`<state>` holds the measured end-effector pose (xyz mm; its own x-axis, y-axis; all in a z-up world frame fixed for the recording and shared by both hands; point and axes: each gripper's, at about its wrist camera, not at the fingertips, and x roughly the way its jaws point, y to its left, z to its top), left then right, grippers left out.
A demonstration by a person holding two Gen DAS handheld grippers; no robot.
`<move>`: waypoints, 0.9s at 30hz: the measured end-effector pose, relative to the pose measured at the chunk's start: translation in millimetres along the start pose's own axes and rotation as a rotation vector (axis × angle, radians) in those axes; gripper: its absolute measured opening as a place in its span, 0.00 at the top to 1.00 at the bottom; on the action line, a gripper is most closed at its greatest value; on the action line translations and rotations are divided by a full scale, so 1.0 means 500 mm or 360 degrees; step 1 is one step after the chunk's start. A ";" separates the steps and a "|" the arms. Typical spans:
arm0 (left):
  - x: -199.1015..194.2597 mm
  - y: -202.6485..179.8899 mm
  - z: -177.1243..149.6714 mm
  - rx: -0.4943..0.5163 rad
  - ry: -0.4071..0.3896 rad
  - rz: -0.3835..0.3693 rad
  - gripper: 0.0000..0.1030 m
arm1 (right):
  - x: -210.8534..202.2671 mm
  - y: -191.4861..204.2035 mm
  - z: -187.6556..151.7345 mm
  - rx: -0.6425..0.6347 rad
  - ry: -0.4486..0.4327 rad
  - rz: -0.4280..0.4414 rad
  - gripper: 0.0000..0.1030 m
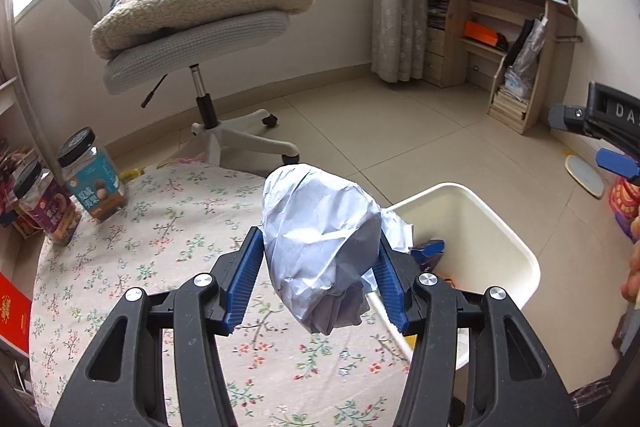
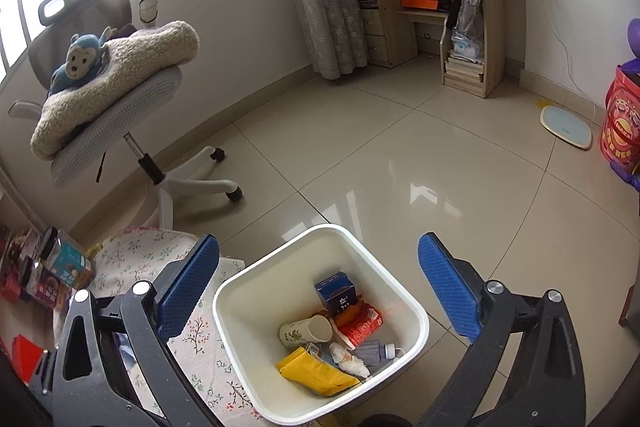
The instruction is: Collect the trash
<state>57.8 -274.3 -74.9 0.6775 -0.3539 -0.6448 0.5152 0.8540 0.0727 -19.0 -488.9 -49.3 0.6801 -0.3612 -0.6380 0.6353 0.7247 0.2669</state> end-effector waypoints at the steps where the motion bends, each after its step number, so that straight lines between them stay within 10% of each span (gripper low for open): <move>1: 0.005 -0.018 0.005 0.0004 0.0005 -0.0029 0.47 | -0.004 -0.011 0.005 0.0030 -0.0011 -0.0001 0.07; 7: 0.028 -0.121 0.061 0.0019 0.0008 -0.0241 0.46 | -0.030 -0.077 0.035 0.0209 -0.0095 -0.0039 0.07; 13: 0.021 -0.122 0.095 -0.0089 0.0049 -0.0319 0.20 | -0.074 -0.105 0.052 0.0284 -0.0225 -0.0087 0.07; 27: -0.216 0.083 0.097 -0.0116 -0.0547 0.0293 0.06 | -0.172 0.132 -0.031 -0.0188 -0.0511 -0.0032 0.07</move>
<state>31.3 -219.0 34.7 0.8978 -0.2887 -0.3326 0.3383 0.9356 0.1011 -41.5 -401.0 12.2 0.7603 -0.5290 -0.3771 0.6158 0.7716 0.1591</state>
